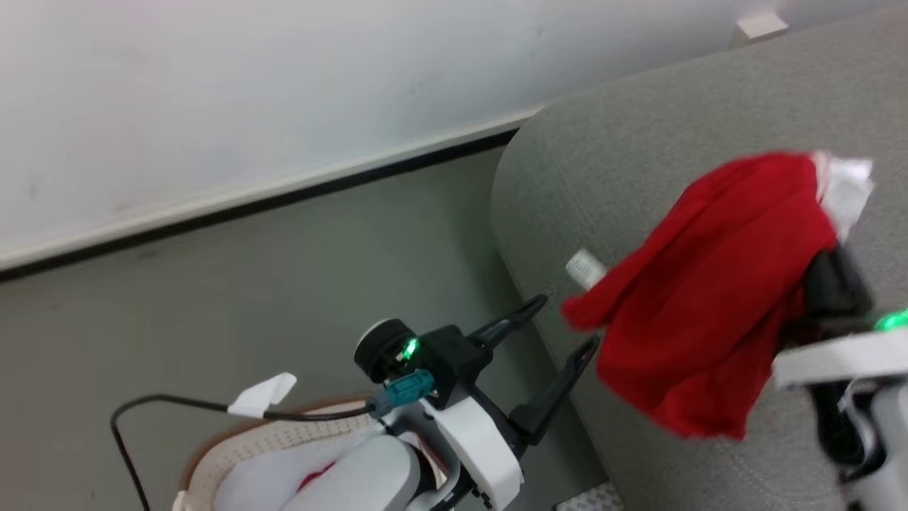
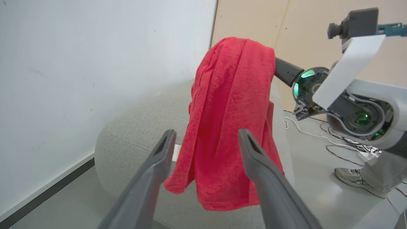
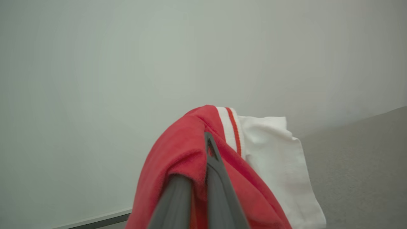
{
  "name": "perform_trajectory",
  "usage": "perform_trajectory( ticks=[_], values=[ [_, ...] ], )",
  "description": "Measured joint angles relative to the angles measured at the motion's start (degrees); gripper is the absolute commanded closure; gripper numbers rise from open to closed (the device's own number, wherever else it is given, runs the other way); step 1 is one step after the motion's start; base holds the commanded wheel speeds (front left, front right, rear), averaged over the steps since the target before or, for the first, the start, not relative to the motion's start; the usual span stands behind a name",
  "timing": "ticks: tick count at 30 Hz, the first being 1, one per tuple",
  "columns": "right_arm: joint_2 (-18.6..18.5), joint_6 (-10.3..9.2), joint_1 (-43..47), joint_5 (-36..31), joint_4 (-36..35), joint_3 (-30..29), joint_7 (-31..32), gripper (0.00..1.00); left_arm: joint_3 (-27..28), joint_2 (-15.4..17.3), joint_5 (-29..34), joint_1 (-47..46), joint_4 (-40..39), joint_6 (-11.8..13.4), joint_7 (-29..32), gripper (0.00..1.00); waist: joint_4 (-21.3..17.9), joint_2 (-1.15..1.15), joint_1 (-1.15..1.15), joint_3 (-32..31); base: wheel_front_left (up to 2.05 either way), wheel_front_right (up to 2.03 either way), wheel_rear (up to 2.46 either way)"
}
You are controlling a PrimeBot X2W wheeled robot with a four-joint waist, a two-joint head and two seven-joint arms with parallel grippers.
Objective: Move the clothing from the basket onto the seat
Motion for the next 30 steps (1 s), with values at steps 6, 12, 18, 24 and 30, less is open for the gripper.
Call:
perform_trajectory(
  ticks=[6, 12, 18, 24, 30],
  values=[
    [-4.7, 0.0, -12.0, 3.1, 2.9, -3.8, 4.1, 1.0, -0.4, 0.6, 1.3, -3.6, -1.7, -0.5, 1.9, 0.0, 2.0, 0.0, 0.0, 5.8, 0.0, 0.0, 0.0],
    [-9.9, 0.0, -24.0, 4.9, 8.7, -9.5, 8.5, 1.0, -0.6, 0.7, 2.0, -7.7, -2.7, -0.9, 3.0, 0.0, 4.5, 0.0, 0.01, 12.4, 0.0, 0.0, 0.0],
    [-14.5, 0.0, -34.1, 5.0, 15.6, -13.2, 9.5, 1.0, -0.6, 0.4, 2.9, -10.9, -2.4, -1.0, 3.3, 0.0, 7.4, 0.0, 0.01, 18.8, 0.0, 0.0, 0.0],
    [-18.5, 0.0, -40.3, 3.0, 23.7, -11.8, 11.0, 1.0, -0.5, 0.2, 3.4, -13.5, -1.8, -1.2, 3.2, 0.0, 10.4, 0.0, 0.02, 24.4, 0.0, 0.0, 0.0],
    [-21.6, 0.0, -42.3, -0.4, 35.3, -8.6, 15.3, 1.0, -0.5, -0.5, 3.4, -14.4, -0.9, -1.1, 1.9, 0.0, 13.9, 0.0, 0.01, 27.5, 0.0, 0.0, 0.0]
  ],
)
